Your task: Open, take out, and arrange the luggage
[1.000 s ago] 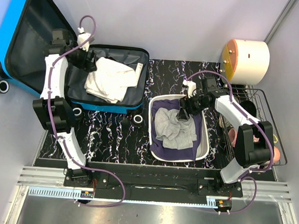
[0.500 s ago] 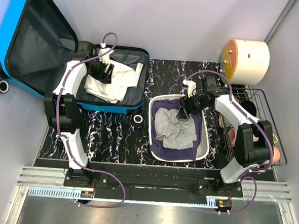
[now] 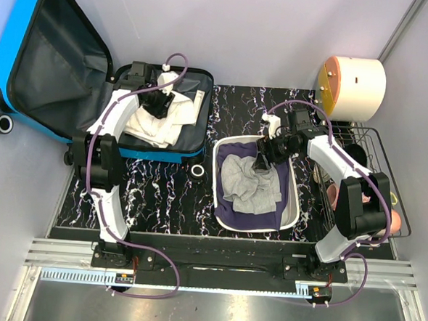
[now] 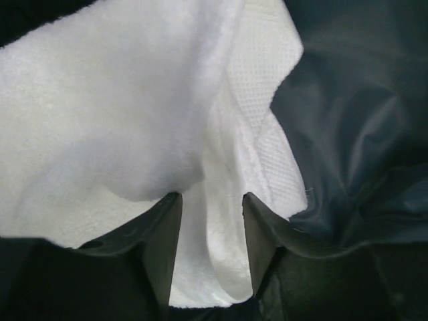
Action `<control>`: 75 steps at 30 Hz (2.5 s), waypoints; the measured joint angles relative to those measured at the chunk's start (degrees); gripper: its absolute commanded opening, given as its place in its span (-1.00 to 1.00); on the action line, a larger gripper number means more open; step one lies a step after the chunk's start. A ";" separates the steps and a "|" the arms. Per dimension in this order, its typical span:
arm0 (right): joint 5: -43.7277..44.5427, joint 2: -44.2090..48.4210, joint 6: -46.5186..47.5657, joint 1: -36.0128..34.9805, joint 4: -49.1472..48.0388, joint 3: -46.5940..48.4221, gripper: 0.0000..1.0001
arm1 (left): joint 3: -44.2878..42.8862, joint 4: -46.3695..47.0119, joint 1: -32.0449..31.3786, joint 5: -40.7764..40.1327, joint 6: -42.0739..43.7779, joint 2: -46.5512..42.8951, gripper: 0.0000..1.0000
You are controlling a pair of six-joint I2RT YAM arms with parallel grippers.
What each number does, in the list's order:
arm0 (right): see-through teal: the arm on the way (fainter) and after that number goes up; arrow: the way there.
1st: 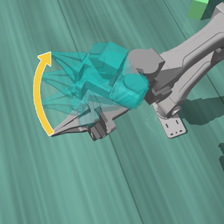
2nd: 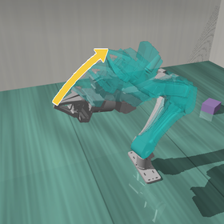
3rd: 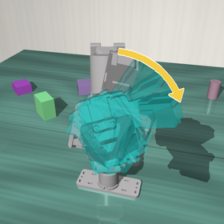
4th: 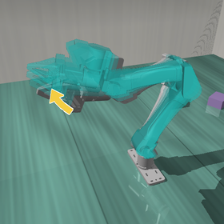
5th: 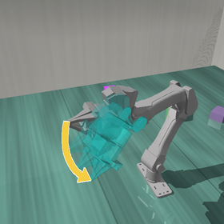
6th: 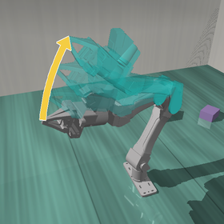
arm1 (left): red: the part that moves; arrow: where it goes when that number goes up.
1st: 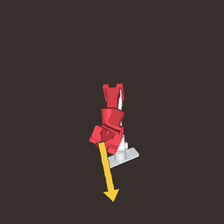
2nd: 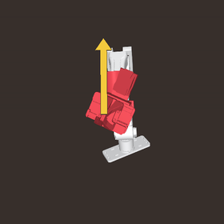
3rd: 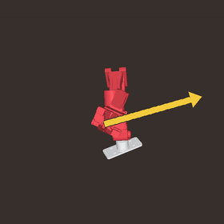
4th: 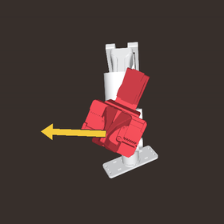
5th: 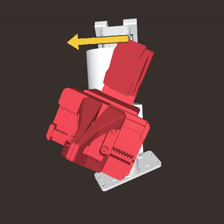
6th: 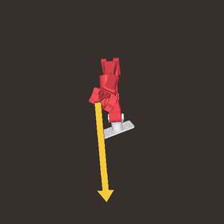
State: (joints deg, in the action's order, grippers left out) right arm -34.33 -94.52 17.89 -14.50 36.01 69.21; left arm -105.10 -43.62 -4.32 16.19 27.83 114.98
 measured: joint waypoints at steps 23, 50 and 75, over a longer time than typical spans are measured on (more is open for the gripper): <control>4.42 -26.16 -38.16 -10.32 -36.98 35.76 0.50 | 15.91 19.65 -4.57 -11.78 -4.44 -3.37 0.61; 14.19 -47.67 -41.68 -17.57 -44.37 52.46 0.50 | 21.18 25.62 6.27 3.82 -12.15 -6.56 -1.00; 12.02 -55.28 -39.43 -20.20 -42.47 61.11 0.41 | 20.81 25.05 10.54 14.08 -17.11 -6.75 -1.00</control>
State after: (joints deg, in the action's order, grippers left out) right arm -22.31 -149.80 -21.54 -34.70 -6.46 130.32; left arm -84.29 -18.57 6.22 30.26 10.72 108.22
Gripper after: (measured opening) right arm 0.673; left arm 0.060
